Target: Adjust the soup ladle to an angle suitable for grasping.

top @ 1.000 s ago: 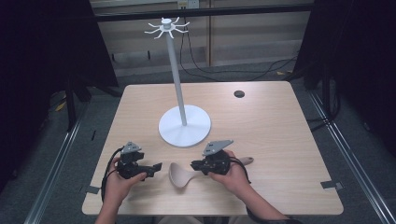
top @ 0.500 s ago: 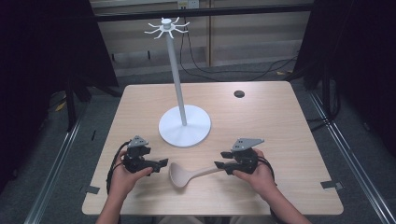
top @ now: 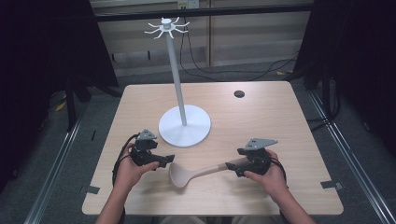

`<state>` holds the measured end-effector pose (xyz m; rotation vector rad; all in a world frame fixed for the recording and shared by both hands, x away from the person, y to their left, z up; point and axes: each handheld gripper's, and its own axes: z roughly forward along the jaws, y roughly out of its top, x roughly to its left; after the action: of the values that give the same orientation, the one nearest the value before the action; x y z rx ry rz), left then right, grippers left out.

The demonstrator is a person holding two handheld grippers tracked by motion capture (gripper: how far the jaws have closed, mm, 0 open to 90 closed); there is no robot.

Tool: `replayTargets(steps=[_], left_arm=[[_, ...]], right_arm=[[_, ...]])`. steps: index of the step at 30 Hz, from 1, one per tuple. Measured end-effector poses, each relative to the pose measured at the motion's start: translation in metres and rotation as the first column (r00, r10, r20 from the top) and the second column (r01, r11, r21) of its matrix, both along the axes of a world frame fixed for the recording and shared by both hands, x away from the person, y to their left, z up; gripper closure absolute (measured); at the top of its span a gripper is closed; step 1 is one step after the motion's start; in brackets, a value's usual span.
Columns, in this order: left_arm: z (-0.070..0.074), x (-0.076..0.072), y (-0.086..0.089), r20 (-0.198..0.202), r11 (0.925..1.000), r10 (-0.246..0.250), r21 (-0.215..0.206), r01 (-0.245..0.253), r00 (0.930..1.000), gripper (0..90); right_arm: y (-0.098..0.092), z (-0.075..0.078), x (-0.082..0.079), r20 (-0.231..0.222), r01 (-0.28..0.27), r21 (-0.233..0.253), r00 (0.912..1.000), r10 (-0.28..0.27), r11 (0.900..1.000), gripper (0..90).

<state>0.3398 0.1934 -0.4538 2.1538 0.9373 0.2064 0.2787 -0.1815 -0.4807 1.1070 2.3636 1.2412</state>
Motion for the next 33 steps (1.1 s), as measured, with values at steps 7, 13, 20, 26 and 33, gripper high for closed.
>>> replayTargets(steps=[7,13,20,26,33], left_arm=[[0.006,0.008,-0.006,-0.003,0.9996,-0.026,0.007,0.026,0.9997,8.2],[0.014,0.011,-0.021,-0.017,0.9972,-0.072,0.018,0.072,0.9973,8.4],[0.021,0.012,-0.039,-0.013,0.9911,-0.127,0.037,0.127,0.9918,8.6],[0.029,0.013,-0.059,-0.026,0.9801,-0.185,0.068,0.186,0.9824,9.5],[0.029,0.012,-0.078,-0.066,0.9589,-0.257,0.108,0.263,0.9643,10.3]], right_arm=[[-0.009,0.002,-0.002,0.004,0.041,0.005,0.9992,-0.041,0.999,16.6],[-0.018,0.000,-0.005,-0.005,0.088,-0.011,0.9961,-0.088,0.996,10.7],[-0.026,0.001,-0.009,-0.017,0.116,-0.005,0.9931,-0.116,0.993,9.0],[-0.034,0.002,-0.012,-0.017,0.135,0.012,0.9907,-0.135,0.991,7.7],[-0.039,0.003,-0.012,-0.022,0.141,0.029,0.9898,-0.141,0.990,6.1]])
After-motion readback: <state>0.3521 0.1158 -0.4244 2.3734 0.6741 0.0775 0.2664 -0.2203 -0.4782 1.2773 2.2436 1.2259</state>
